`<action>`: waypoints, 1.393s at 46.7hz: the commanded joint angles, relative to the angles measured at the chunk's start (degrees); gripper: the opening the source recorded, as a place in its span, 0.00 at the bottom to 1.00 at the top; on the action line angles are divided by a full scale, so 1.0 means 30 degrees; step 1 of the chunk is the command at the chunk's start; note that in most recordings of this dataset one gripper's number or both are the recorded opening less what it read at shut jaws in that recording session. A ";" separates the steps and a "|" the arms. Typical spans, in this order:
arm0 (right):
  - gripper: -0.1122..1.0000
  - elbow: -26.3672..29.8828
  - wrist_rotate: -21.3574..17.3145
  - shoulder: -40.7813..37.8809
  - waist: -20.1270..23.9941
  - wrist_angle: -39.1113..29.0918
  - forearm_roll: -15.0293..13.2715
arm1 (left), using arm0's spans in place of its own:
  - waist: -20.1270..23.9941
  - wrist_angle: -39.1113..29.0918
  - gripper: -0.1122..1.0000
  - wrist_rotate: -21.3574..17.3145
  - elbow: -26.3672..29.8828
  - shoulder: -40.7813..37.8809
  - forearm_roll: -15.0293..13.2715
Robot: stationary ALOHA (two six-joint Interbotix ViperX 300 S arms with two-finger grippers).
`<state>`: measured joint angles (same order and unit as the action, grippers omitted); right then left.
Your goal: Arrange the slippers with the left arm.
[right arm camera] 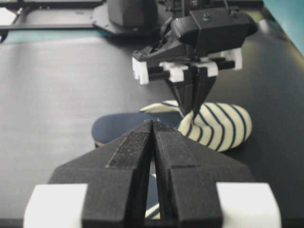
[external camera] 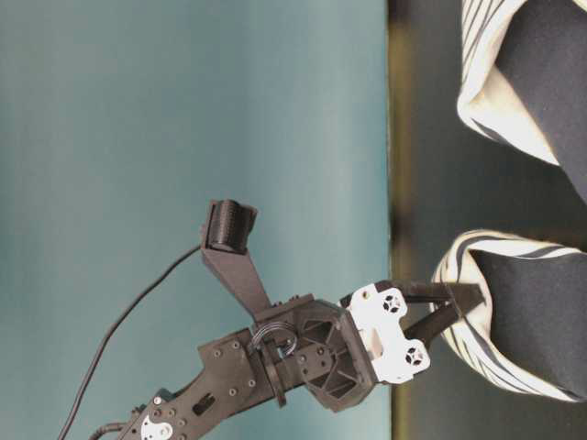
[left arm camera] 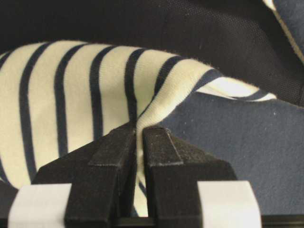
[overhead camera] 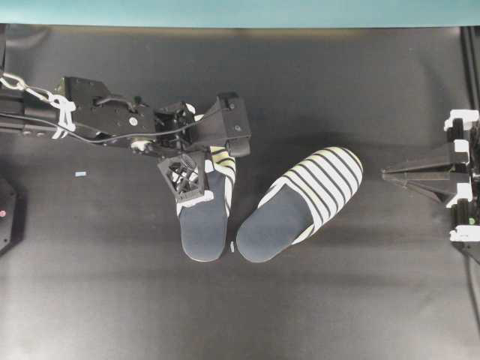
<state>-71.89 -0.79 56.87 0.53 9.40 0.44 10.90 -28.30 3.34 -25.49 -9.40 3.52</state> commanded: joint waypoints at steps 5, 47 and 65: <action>0.11 0.0146 -0.0117 -0.0088 0.0029 0.0205 0.0029 | -0.0176 0.0176 0.23 -0.0088 0.0088 0.0205 0.0059; 0.11 0.0059 -0.0117 -0.0088 0.0000 0.1025 0.0088 | -0.2988 0.2168 0.79 -1.3711 0.7324 -0.3486 0.0059; 0.11 0.0000 -0.0088 -0.0088 0.0000 0.0938 0.0088 | -0.2402 0.2256 0.76 -1.4385 1.0342 -0.7061 0.0059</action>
<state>-72.33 -0.79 56.87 0.53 12.04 0.53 3.69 -21.97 -39.90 3.52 -30.32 3.52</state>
